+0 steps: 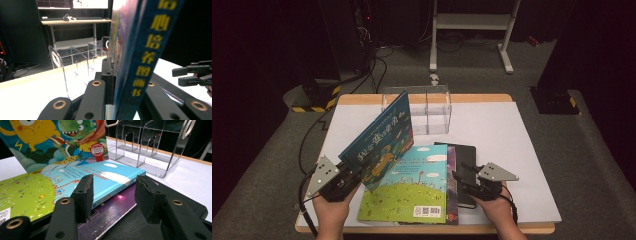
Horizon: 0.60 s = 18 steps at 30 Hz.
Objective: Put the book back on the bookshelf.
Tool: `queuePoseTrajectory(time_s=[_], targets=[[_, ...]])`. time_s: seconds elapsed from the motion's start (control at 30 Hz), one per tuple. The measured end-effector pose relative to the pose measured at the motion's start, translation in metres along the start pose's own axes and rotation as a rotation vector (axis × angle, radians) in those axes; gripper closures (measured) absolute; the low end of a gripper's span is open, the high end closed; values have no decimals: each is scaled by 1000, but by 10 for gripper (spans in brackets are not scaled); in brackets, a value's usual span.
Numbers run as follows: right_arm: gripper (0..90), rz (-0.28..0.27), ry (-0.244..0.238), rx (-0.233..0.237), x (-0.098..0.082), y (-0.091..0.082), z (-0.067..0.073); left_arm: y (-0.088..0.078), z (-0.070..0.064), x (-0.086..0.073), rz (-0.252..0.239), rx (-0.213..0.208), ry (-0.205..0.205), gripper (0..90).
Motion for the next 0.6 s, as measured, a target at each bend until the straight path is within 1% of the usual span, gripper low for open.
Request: queuePoseTrajectory(time_s=[0.07, 0.1, 0.13, 0.17, 0.2, 0.23, 0.27, 0.3, 0.33, 0.4, 0.47, 0.53, 0.6], targets=[[494, -1, 0, 0, 0, 0, 0, -1, 1, 1, -2, 6, -4, 815], [494, -1, 2, 2, 0, 0, 0, -2, 4, 2, -3, 10, -12, 819], [494, -2, 2, 3, 0, 0, 0, -4, 9, 3, -4, 5, -33, 820], [494, -2, 1, 3, 0, 0, 0, -4, 9, 3, -4, 5, -33, 820], [494, -1, 0, 3, 0, 0, 0, -6, 15, 5, -9, -4, -54, 820], [494, -1, 0, 3, 0, 0, 1, -6, 18, 5, -14, -12, -62, 819], [494, 0, 0, 4, 0, 0, 1, -6, 18, 5, -14, -12, -62, 819], [494, 1, 1, 4, 0, 0, 1, -7, 21, 5, -24, -28, -75, 817], [494, 1, 2, 5, 0, 1, 1, -7, 21, 5, -24, -28, -75, 816], [493, 4, 1, 5, 0, 1, 2, -7, 23, 5, -49, -41, -92, 812], [493, 4, 0, 5, 0, 1, 2, -7, 23, 4, -57, -38, -91, 810], [492, 5, -1, 5, 0, 2, 2, -7, 22, 3, -63, -32, -79, 804], [492, 6, -2, 6, 0, 2, 2, -7, 22, 3, -62, -36, -83, 799]])
Point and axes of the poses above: each handheld gripper's, and its own axes: y roughly forward along the jaws, x roughly out of its top, z roughly to its left, the point moved 5 cm from there along y, roughly forward along the jaws, and after that the axes turned 14 degrees about z, right-handed, at the moved point
